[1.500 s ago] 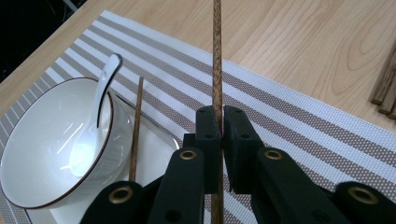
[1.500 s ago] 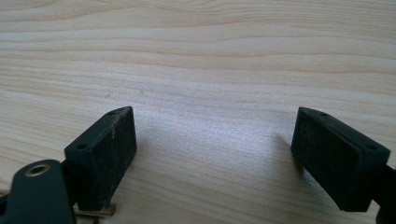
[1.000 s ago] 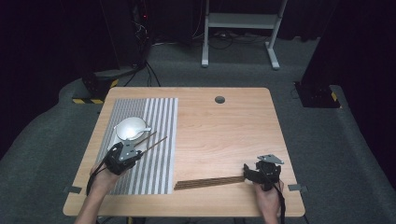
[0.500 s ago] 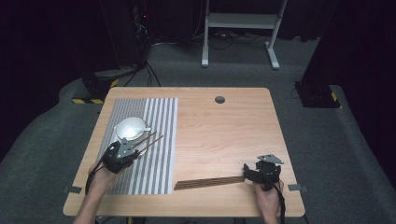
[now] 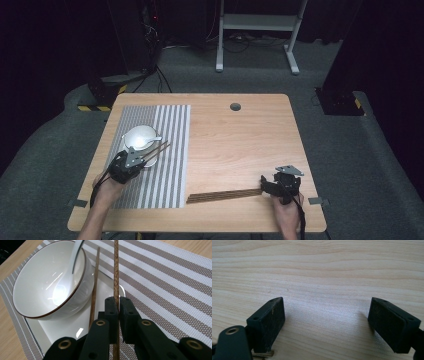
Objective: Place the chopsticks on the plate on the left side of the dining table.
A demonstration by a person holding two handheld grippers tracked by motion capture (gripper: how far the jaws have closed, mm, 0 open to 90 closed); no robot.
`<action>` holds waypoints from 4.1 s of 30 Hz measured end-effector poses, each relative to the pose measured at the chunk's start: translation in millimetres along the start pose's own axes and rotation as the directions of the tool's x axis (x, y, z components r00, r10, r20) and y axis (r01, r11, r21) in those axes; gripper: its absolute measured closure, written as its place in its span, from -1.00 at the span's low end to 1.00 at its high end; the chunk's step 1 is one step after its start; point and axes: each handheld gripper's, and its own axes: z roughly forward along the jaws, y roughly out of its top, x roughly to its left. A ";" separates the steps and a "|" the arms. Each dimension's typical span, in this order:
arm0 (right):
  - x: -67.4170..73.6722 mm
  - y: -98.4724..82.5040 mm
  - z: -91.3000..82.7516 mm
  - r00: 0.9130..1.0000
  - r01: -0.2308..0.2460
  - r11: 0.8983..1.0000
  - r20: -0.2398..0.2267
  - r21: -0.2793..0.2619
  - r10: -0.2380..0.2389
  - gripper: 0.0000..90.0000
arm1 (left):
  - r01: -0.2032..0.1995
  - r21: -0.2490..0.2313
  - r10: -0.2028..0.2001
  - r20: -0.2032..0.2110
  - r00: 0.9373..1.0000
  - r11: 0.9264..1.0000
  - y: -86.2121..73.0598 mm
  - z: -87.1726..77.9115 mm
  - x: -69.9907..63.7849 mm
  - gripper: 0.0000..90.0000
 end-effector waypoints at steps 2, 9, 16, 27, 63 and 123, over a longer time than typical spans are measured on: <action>0.0 0.0 0.0 1.000 0.000 1.000 0.000 0.000 0.000 -0.70 | -0.002 0.004 0.002 -0.007 1.000 1.000 -0.6 0.3 0.5 0.89; 0.0 0.0 0.0 1.000 0.000 1.000 0.000 0.000 0.000 -0.70 | -0.009 0.034 0.010 -0.031 0.999 0.999 -2.7 7.1 1.6 0.89; 0.0 0.0 0.0 1.000 0.000 1.000 0.000 0.000 0.000 -0.70 | -0.003 0.038 0.005 -0.049 0.999 0.999 -5.5 15.2 2.1 0.88; 0.0 0.0 0.0 1.000 0.000 1.000 0.000 0.000 0.000 -0.70 | -0.010 0.050 0.014 -0.067 0.998 0.999 -3.9 21.5 2.7 0.88; 0.0 0.0 0.0 1.000 0.000 1.000 0.000 0.000 0.000 -0.70 | -0.021 0.088 0.029 -0.080 0.996 0.996 0.8 37.1 0.7 0.88; 0.0 0.0 0.0 1.000 0.000 1.000 0.000 0.000 0.000 -0.70 | -0.020 0.113 0.032 -0.098 0.995 0.993 3.8 45.0 0.2 0.80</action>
